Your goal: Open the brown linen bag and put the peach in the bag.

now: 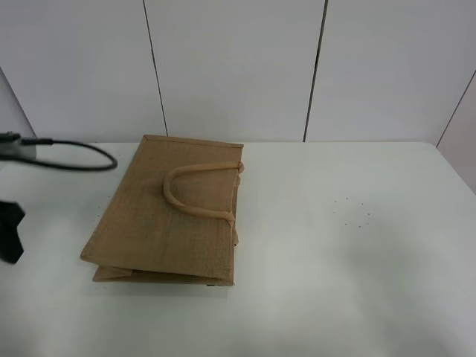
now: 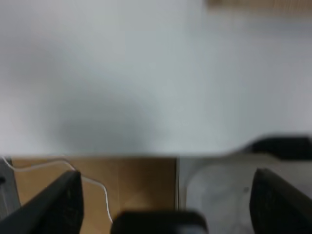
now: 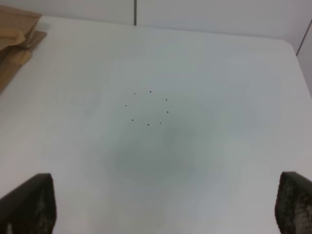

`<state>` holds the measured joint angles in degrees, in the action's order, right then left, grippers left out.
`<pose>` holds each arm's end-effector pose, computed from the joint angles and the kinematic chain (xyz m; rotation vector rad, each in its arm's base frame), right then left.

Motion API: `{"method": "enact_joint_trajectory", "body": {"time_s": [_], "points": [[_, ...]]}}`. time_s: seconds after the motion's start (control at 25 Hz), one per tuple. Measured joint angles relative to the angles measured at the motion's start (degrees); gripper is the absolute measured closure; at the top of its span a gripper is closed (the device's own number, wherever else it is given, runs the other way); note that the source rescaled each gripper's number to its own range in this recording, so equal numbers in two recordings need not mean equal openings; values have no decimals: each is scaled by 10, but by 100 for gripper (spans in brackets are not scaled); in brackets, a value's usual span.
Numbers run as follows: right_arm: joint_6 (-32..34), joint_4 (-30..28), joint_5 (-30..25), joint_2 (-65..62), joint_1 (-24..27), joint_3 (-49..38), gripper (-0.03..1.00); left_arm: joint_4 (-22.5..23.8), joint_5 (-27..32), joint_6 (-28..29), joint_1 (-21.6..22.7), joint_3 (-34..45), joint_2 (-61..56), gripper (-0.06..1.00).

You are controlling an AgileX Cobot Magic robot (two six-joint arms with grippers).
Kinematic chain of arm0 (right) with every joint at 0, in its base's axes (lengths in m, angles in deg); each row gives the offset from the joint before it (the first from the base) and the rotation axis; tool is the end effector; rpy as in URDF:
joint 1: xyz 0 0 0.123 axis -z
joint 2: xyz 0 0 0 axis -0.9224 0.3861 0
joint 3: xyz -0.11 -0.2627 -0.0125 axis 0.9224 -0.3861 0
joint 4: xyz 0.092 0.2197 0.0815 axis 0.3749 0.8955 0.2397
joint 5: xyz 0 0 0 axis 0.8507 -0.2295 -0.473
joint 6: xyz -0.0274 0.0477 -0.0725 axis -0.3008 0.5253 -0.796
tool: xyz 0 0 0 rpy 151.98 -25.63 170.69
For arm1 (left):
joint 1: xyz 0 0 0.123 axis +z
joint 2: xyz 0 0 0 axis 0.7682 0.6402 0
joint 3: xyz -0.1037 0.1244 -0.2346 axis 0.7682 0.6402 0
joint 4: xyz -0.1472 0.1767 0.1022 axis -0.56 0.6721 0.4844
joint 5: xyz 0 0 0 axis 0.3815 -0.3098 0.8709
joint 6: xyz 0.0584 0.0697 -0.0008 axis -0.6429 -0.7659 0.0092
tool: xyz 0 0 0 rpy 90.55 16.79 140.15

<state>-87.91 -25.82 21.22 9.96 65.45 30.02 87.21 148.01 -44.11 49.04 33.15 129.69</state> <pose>-0.0048 0.0044 0.2794 -0.0987 2.0081 0.0487 0.1909 0.0000 0.2786 -0.0041 2.9387 0.0566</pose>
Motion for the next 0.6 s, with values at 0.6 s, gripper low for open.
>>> {"method": "enact_joint_trajectory", "body": {"time_s": [0.6], "points": [[0, 1, 0, 0, 0, 0, -3, -22, -64, -29, 0, 208, -459, -2]]}}
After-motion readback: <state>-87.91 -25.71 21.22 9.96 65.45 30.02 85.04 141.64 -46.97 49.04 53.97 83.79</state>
